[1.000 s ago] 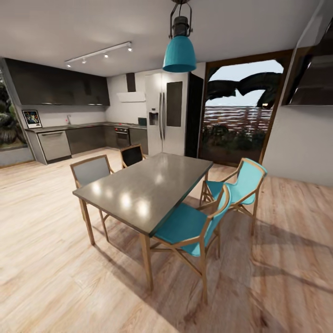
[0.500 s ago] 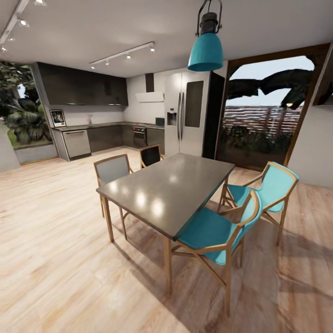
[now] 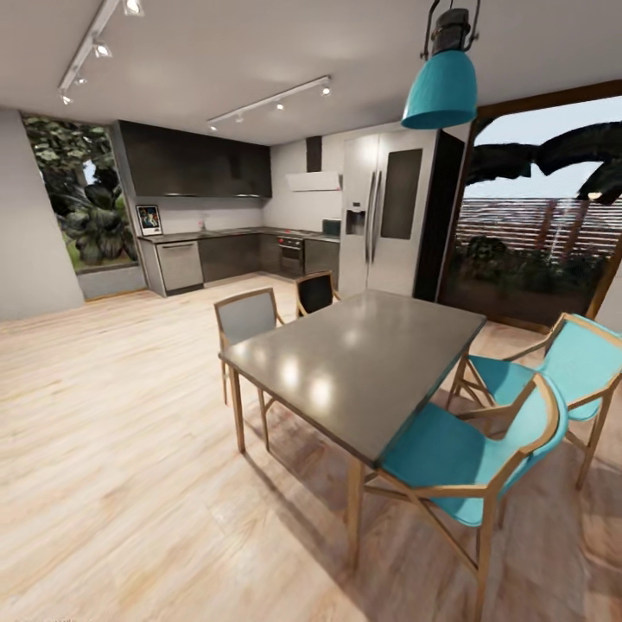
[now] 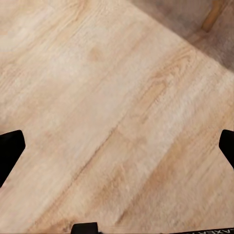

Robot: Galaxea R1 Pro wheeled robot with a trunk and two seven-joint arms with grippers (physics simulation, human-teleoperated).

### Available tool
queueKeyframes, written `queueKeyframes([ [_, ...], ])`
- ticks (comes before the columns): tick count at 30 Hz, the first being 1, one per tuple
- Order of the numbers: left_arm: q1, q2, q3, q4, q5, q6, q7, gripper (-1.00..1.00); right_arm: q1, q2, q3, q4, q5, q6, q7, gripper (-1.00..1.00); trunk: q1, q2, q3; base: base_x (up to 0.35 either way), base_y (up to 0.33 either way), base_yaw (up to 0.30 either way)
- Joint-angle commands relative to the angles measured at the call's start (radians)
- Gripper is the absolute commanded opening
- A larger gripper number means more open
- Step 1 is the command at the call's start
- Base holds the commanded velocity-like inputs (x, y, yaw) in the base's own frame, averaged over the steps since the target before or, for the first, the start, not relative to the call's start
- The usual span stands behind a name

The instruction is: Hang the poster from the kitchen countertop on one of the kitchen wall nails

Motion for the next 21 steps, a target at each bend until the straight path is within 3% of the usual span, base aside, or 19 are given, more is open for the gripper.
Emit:
queueKeyframes([
  [1,0.000,0.000,0.002,-0.002,-0.009,-0.001,0.000,1.00,-0.001,0.000,0.003,0.001,0.009,-0.001,-0.009,1.00,0.000,0.000,-0.001,0.200,0.241,0.275],
  [17,0.000,0.000,0.003,-0.003,-0.004,0.001,0.000,1.00,-0.001,0.011,0.003,0.000,0.009,-0.002,-0.011,1.00,0.000,0.000,-0.001,0.241,0.231,0.291],
  [21,0.000,0.000,0.003,-0.004,-0.003,0.001,0.000,1.00,0.000,0.010,0.003,0.009,0.010,0.001,-0.005,1.00,0.000,0.000,-0.002,0.261,0.235,0.164],
])
